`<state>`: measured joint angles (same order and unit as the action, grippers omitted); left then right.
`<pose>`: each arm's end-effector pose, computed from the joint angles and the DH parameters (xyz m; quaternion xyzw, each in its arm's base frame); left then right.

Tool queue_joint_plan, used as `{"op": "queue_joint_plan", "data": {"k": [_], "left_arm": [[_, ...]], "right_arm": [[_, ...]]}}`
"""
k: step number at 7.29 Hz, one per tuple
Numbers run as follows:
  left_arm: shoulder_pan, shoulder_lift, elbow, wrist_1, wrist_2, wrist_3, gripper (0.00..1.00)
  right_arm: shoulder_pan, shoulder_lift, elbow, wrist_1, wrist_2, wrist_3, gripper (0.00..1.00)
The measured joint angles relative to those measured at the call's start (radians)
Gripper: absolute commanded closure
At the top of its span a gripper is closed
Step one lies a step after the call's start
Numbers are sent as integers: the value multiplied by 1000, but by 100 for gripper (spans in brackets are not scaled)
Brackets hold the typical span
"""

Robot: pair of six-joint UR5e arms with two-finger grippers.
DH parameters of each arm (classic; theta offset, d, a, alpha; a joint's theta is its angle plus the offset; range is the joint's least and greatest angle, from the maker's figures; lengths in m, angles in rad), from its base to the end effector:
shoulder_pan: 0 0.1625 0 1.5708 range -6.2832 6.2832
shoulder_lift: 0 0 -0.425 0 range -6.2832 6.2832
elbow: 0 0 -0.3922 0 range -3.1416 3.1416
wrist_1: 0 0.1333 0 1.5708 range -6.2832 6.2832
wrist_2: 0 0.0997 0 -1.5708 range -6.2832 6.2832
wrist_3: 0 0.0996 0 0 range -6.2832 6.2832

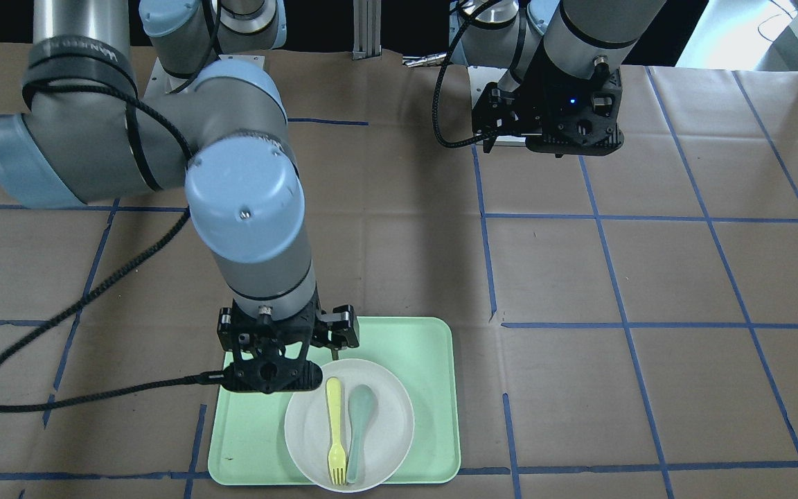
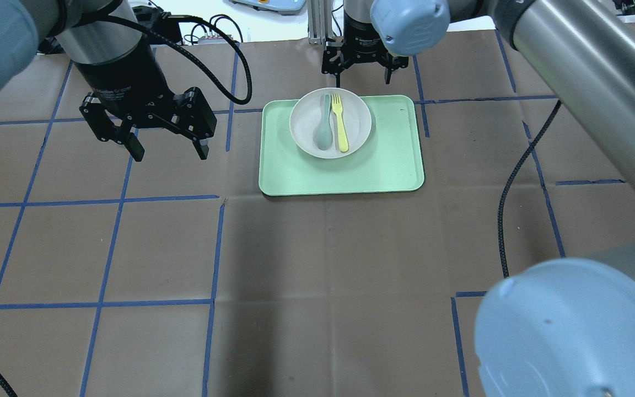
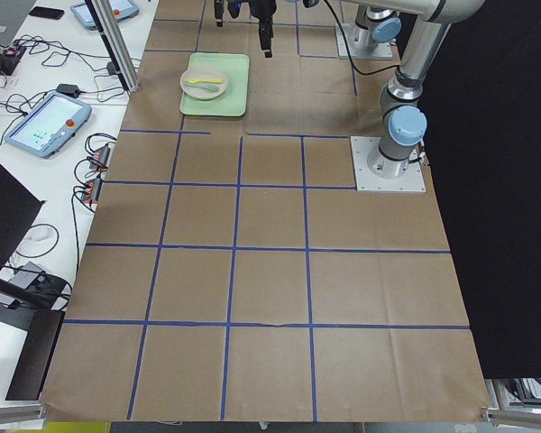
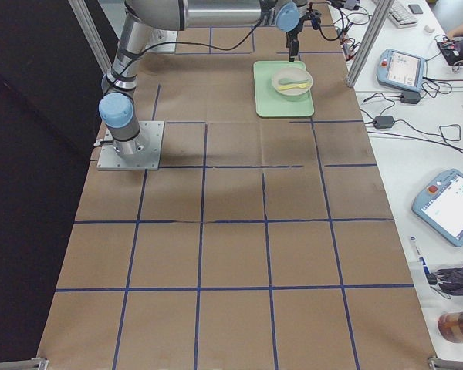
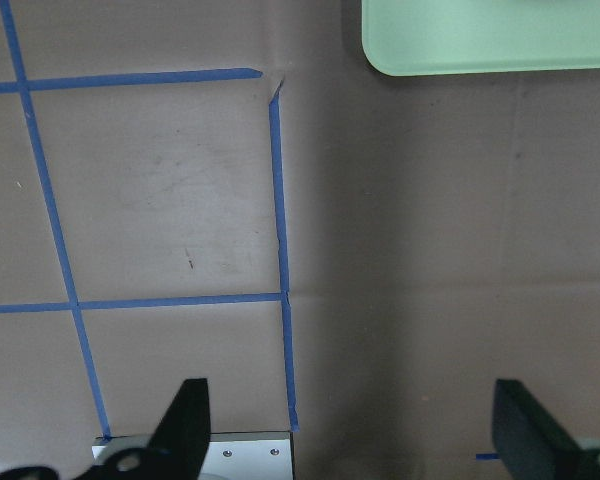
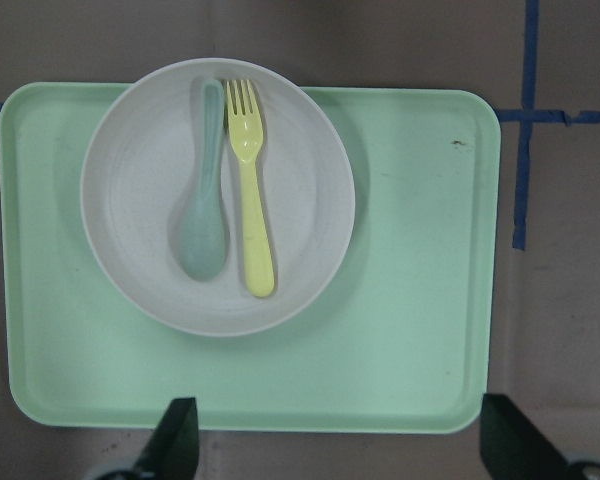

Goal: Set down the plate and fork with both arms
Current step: 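Move the right gripper over the plate to the yellow fork while the left gripper withdraws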

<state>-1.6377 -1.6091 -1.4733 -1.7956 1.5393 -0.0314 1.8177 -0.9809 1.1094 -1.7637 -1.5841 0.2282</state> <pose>-0.1689 -0.4795 0.4958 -0.0164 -0.9963 -0.0834 0.0116 0.3067 -0.6769 0.3724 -0.0091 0.9994 -0.0329 0.0011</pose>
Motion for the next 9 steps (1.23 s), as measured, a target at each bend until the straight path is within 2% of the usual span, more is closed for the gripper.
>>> {"op": "queue_joint_plan", "data": {"k": [3,5,9], "left_arm": [[0,8,-39,57,-1,2,0],[1,6,-42,60,-1,2,0],[3,-4,-43,62,0,2,0]], "right_arm": [[6,134,-65,-85,-5,9,30],[4,193,-68,-147,-9,9,38],[3,260,-51,-169,-9,7,41]]}}
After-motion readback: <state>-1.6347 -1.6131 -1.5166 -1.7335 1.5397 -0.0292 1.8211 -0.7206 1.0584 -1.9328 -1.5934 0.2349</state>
